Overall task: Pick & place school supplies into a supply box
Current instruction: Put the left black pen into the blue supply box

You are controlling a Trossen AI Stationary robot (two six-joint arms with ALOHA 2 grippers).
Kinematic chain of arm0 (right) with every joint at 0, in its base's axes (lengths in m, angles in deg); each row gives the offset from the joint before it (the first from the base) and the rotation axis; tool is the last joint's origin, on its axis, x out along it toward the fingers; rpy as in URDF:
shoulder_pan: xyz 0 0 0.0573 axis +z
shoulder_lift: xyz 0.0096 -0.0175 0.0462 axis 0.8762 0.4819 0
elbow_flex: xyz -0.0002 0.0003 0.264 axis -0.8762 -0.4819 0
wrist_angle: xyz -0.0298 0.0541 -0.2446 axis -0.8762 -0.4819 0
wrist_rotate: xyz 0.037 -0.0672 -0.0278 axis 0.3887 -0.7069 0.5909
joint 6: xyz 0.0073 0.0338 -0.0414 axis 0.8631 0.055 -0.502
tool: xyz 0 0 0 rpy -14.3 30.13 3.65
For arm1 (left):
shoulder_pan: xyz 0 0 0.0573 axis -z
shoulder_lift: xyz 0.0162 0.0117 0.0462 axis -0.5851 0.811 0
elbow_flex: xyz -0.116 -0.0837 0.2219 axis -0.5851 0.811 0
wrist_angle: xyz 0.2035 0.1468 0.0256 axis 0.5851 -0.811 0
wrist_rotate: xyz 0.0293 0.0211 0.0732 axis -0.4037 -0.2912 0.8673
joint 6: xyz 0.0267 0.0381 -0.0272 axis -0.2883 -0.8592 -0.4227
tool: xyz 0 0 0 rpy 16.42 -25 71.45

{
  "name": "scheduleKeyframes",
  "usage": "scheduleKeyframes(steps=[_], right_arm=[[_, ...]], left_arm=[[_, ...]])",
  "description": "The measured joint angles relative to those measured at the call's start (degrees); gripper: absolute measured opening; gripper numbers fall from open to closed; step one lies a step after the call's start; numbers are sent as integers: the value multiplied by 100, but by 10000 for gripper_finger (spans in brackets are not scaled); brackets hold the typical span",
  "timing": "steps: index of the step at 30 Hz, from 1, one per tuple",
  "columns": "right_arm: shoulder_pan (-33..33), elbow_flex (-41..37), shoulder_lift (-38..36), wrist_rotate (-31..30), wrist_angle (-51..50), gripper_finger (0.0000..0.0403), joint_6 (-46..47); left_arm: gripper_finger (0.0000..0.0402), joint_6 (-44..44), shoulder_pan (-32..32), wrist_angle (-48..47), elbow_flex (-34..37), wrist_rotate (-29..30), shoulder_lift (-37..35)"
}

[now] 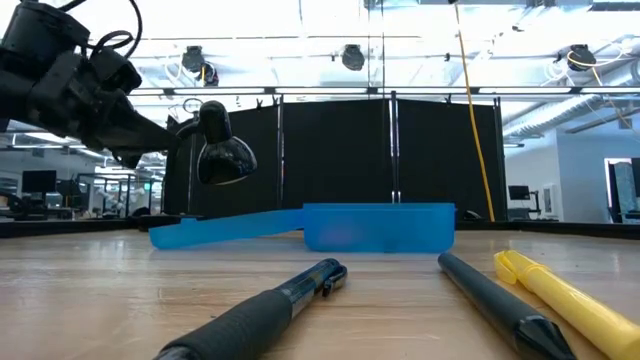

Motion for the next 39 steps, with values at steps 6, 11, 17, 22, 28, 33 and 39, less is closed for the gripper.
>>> scheduleKeyframes(steps=[6, 11, 17, 22, 28, 33, 39], right_arm=[[794, -1618, -142, -37, 1823, 2, -1785], [910, -3269, -527, -12, 3683, 1, -1876], [822, -4760, -1277, -26, 4841, 1, -1582], [755, -5307, -1941, -25, 4849, 0, -1627], [761, -5760, -2516, 586, 4838, 0, -2092], [763, -6126, -3015, 759, 4808, 0, -2035], [755, -6348, -3915, 753, 3994, 0, -2236]], left_arm=[[37, 371, 508, 95, 0, -1801, 0], [37, 837, 2211, 193, -232, -327, 56], [37, 1200, 4335, -1523, -1914, 2999, 691], [37, 2088, 5101, -3737, -4098, 4465, 1837], [37, 2998, 5134, -5857, -6765, 4894, 3417], [37, 4882, 4902, -7994, -8726, 5307, 4555], [37, 7188, 4534, -9887, -9824, 4795, 5572]])
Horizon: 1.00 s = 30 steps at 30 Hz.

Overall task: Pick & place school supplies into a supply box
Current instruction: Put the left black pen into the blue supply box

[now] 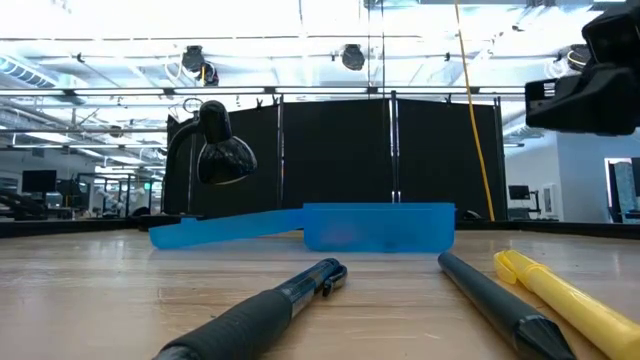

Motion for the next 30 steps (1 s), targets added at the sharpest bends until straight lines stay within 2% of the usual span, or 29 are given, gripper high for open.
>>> scheduleKeyframes(steps=[3, 7, 12, 15, 18, 24, 27, 30], right_arm=[[0, 2, -522, 2, -437, 0, -128], [0, 4, -1199, 46, -832, 0, -234], [-87, 4, -1969, 155, -1251, 0, -445], [-189, 8, -2293, 154, -1543, 0, -381], [-199, 17, -2417, 159, -1592, 0, -263], [-186, 17, -2411, 451, -1627, 0, -215], [-186, 17, -2411, 450, -1625, 0, -299], [-186, 17, -2411, 452, -1627, 0, -400]], left_arm=[[37, 1038, -189, -378, -31, -734, 418], [37, 1764, -408, -416, -1, -1446, 1074], [37, 2043, -555, -40, 1, -2258, 1766], [37, 2146, -641, 460, 4, -2428, 2078], [37, 1910, -841, 1088, 4, -2764, 2225], [46, 832, -1311, 2265, 4, -3544, 2418], [73, 396, -1491, 2706, 1, -3943, 2440], [117, 235, -1597, 3031, 1, -4305, 2450]])
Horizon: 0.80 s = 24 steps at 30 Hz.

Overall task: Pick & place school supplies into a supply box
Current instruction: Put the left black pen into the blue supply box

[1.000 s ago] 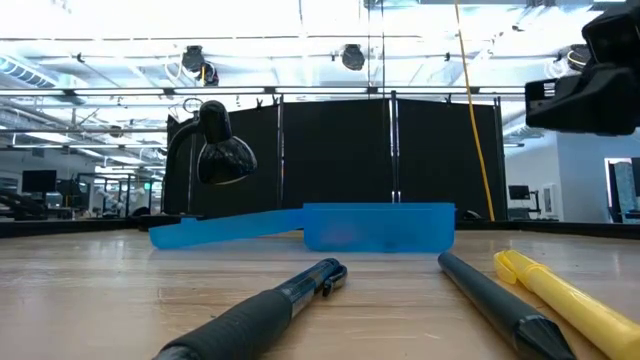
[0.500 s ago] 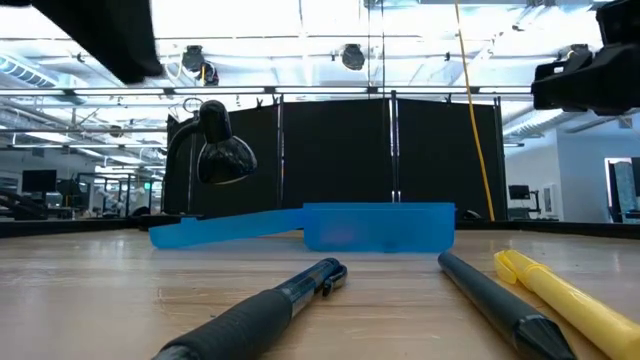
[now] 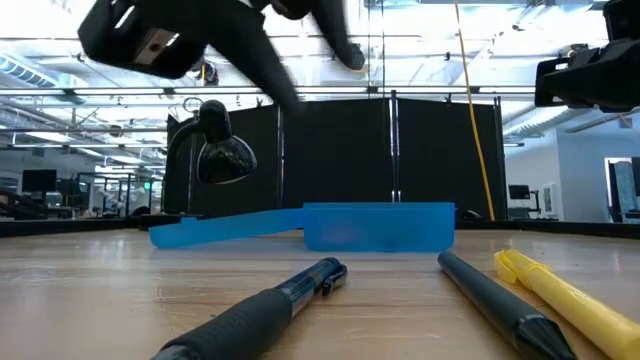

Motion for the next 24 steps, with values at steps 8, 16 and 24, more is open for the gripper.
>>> scheduleKeyframes(steps=[8, 16, 24], right_arm=[[0, 0, 0, 0, -6, 0, -59], [0, 0, 0, 0, -4, 0, -59], [0, -6, 26, -7, 38, 0, -38]], left_arm=[[212, 897, 93, -66, 0, -795, 0], [220, 1567, 259, 93, -31, -1020, 110], [202, 667, -93, 63, -426, -1427, 820]])
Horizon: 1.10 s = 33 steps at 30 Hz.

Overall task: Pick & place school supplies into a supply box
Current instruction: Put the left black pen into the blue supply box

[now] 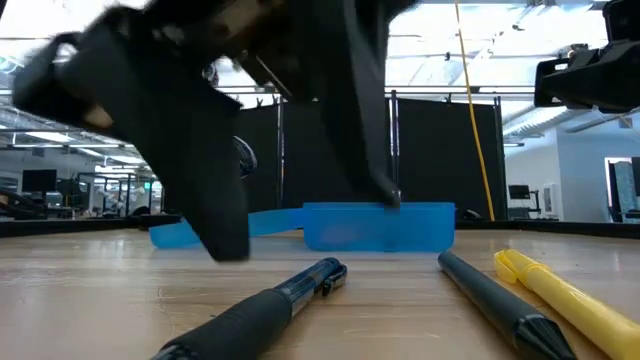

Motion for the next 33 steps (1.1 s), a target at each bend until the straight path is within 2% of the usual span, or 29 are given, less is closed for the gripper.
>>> scheduleKeyframes(steps=[9, 23, 28, 33], right_arm=[[0, -3, 9, -7, 29, 0, 14], [0, -3, 11, -11, 38, 0, 17], [0, -1, 26, -15, 14, 0, 22], [0, -1, 61, -22, 8, 0, 65]], left_arm=[[182, -135, -58, -952, -24, -105, 76], [182, -253, -67, -385, -11, 30, 149], [181, -350, -121, -273, -49, -308, 437], [181, -282, -120, -424, -73, -392, 653]])
